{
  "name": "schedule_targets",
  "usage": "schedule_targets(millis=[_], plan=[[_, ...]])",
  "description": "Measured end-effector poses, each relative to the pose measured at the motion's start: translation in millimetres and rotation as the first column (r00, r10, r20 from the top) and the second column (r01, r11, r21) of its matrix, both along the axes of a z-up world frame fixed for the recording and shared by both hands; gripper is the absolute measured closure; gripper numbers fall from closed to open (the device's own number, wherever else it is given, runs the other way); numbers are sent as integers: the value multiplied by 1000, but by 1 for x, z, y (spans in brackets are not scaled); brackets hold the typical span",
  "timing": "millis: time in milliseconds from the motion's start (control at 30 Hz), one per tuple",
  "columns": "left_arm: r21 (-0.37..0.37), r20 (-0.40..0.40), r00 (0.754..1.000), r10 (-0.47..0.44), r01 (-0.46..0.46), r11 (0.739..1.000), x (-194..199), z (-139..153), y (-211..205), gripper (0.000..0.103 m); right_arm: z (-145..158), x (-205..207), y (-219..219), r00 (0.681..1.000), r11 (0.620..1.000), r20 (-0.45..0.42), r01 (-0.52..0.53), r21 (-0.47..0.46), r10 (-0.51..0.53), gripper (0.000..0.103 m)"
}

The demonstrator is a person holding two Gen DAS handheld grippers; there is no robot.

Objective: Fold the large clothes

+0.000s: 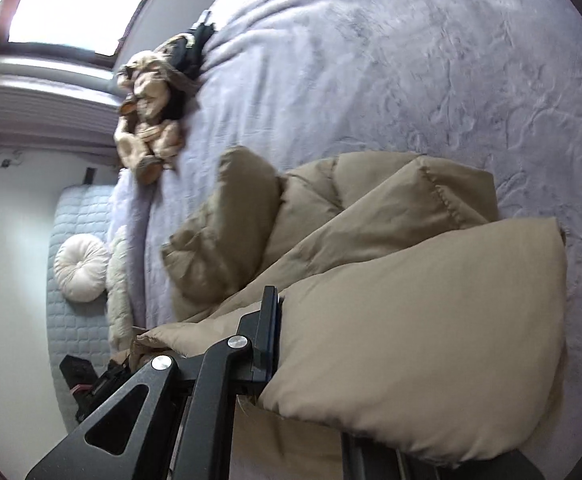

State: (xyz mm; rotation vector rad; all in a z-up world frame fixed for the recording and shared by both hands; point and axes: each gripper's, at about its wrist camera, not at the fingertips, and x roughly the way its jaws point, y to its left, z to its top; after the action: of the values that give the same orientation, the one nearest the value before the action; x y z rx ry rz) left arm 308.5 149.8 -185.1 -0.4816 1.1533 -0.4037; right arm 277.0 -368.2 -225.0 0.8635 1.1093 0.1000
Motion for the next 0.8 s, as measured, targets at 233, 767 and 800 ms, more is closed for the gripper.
schedule_targets(millis=[233, 767, 800], plan=[[106, 109, 994, -25, 13, 994, -26, 50, 7, 22, -17, 13, -6, 998, 1000, -56, 13, -23, -14, 93], [350, 128, 990, -61, 12, 937, -35, 10, -54, 39, 67, 5, 25, 980, 962, 69, -166, -217, 184, 42], [367, 134, 989, -56, 3, 930, -34, 8, -54, 39, 69, 0, 28, 978, 949, 58, -179, -260, 200, 53]])
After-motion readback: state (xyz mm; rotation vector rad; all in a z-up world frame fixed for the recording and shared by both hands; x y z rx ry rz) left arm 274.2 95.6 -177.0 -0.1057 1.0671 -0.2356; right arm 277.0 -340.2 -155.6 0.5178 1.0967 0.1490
